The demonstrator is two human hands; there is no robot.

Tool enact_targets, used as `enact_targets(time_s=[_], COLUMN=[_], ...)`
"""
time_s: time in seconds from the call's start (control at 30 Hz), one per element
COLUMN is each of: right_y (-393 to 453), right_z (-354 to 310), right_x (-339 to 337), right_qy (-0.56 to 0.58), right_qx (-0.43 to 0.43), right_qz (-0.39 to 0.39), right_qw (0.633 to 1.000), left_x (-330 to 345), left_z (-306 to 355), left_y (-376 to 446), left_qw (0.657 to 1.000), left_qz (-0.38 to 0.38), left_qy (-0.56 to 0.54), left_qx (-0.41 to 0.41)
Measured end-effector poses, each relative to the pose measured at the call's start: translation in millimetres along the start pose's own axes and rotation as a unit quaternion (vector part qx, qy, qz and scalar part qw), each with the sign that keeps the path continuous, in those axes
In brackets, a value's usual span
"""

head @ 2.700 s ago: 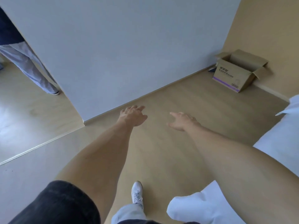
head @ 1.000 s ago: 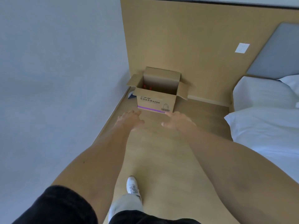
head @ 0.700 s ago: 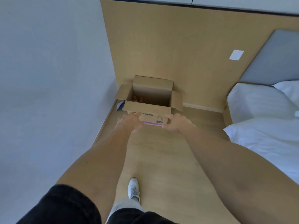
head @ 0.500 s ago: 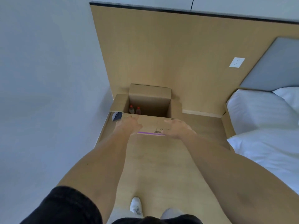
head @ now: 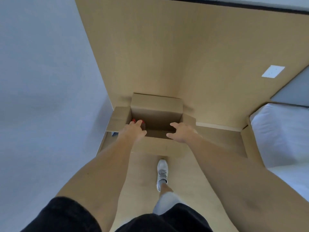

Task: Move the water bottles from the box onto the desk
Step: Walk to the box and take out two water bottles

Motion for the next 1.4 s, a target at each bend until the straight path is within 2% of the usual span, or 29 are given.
enact_targets(time_s=[0.17, 0.37, 0.63, 0.77, 0.9, 1.0, 1.07, 1.2, 1.4], right_y=[119.4, 215.8, 335.0, 394.6, 461.3, 512.3, 542.4, 596.6, 649.0], right_z=[-4.9, -4.2, 10.7, 27.8, 45.3, 50.3, 49.9, 44.7, 35.8], right_x=[-24.6, -18.6, 69.3, 136.4, 201.7, 252.8, 279.7, 332.6, 370.8], right_qy=[0.024, 0.069, 0.114, 0.136, 0.167, 0.185, 0.182, 0.192, 0.262], right_qx=[-0.03, -0.024, 0.018, 0.054, 0.087, 0.106, 0.107, 0.094, 0.054], right_qz=[-0.033, -0.082, -0.148, -0.154, -0.13, -0.102, -0.094, -0.091, 0.002], right_qw=[0.999, 0.994, 0.982, 0.977, 0.973, 0.972, 0.973, 0.973, 0.963], left_x=[-13.5, -11.8, 61.3, 124.8, 187.1, 234.2, 257.8, 299.8, 345.7], left_z=[2.7, 5.6, -21.7, -50.0, -82.9, -104.9, -114.1, -135.6, -157.0], left_y=[99.8, 192.7, 306.0, 365.7, 431.6, 478.1, 500.5, 534.7, 577.3], left_qw=[0.998, 0.994, 0.979, 0.949, 0.9, 0.878, 0.873, 0.889, 0.863], left_qz=[-0.014, -0.035, -0.074, -0.081, -0.054, -0.054, -0.054, -0.031, 0.02], left_qy=[-0.027, -0.038, -0.086, -0.174, -0.265, -0.284, -0.29, -0.27, -0.32], left_qx=[-0.058, -0.101, -0.171, -0.25, -0.341, -0.381, -0.389, -0.368, -0.39])
Point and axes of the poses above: each hand's wrist, its own y-axis towards the middle knuckle, its own x-axis out of the palm, z = x × y, the point moved 4 cm from there along y, towards the middle knuckle, and after that the axes turned 5 degrees about -x, right-handed, at the moved point
